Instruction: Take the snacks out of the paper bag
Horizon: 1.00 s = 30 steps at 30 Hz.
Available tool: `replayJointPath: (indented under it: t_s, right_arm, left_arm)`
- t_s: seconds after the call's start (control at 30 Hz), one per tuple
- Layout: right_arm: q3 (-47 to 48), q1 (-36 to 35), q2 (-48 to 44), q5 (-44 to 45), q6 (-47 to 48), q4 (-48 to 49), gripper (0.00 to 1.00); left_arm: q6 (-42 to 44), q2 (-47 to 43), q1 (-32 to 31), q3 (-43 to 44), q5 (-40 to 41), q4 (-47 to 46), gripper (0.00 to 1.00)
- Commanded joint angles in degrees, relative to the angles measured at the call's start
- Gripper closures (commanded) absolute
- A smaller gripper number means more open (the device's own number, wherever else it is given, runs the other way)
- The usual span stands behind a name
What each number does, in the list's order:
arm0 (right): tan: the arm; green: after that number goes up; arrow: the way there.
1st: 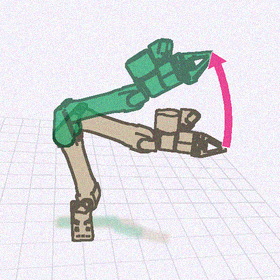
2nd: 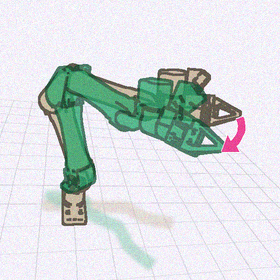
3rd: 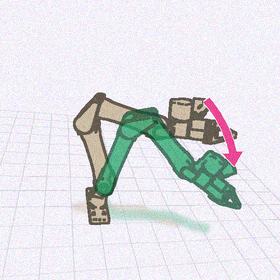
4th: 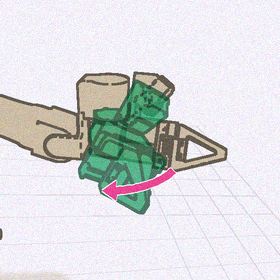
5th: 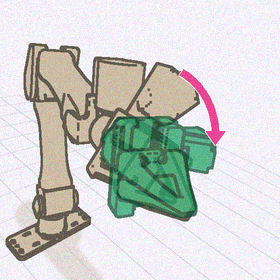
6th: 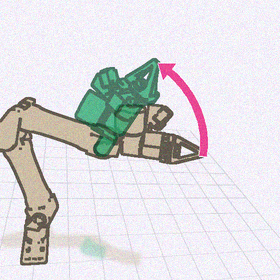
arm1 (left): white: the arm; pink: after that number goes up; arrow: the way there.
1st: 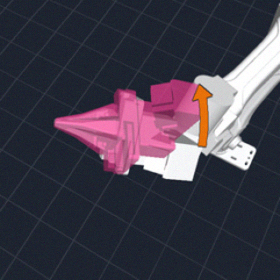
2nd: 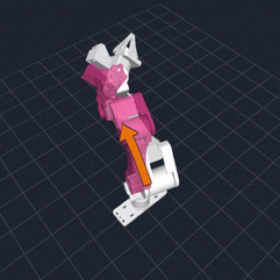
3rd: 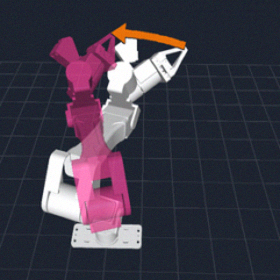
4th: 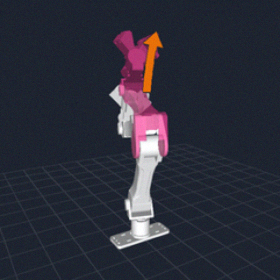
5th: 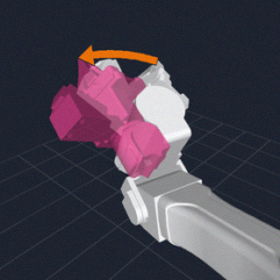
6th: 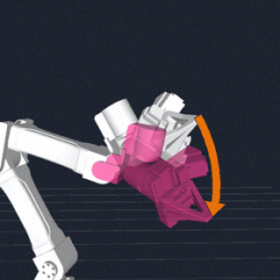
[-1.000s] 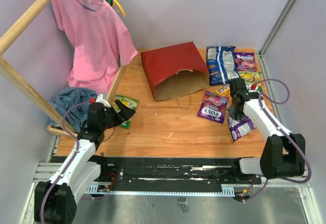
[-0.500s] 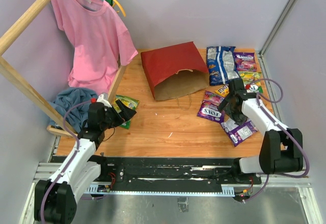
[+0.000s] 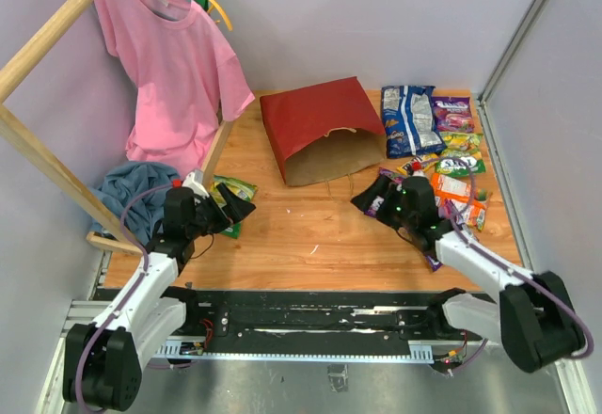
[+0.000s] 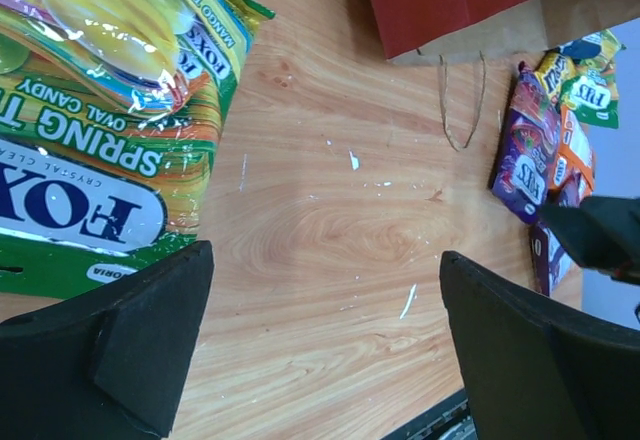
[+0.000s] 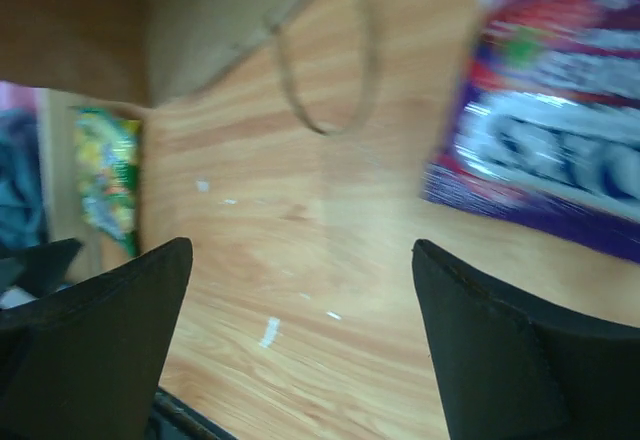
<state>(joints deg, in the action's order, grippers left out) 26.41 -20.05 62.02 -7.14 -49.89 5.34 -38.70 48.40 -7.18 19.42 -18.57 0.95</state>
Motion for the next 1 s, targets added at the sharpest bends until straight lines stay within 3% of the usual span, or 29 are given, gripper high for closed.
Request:
replayJointPath:
  t_s: [0.0,0.2,0.4,0.53,0.97]
  right_arm:
    - [1.8,-5.4,8.2,-5.1,-6.4,29.1,0.09]
    - [10.9,-8.0,27.1,-5.8,-13.9,50.0,0.11]
    - [21.8,-9.6,52.9,-1.5,-27.4,76.3,0.21]
    - [28.4,-10.4,62.6,3.2,-31.6,79.9,0.21]
    - [44.1,-10.4,77.7,22.7,-37.5,78.0,0.17]
  left_arm:
    - [0.1,-0.2,0.5,0.8,-3.2,-2.3,0.0]
    - [1.0,-4.4,0.5,1.4,-2.5,1.8,0.0]
    - [0.7,-9.3,0.5,0.7,-3.8,4.9,0.0]
    - [-0.2,-11.1,0.5,0.7,-6.3,6.3,0.0]
    - [1.1,-11.3,0.5,6.8,-9.8,9.7,0.0]
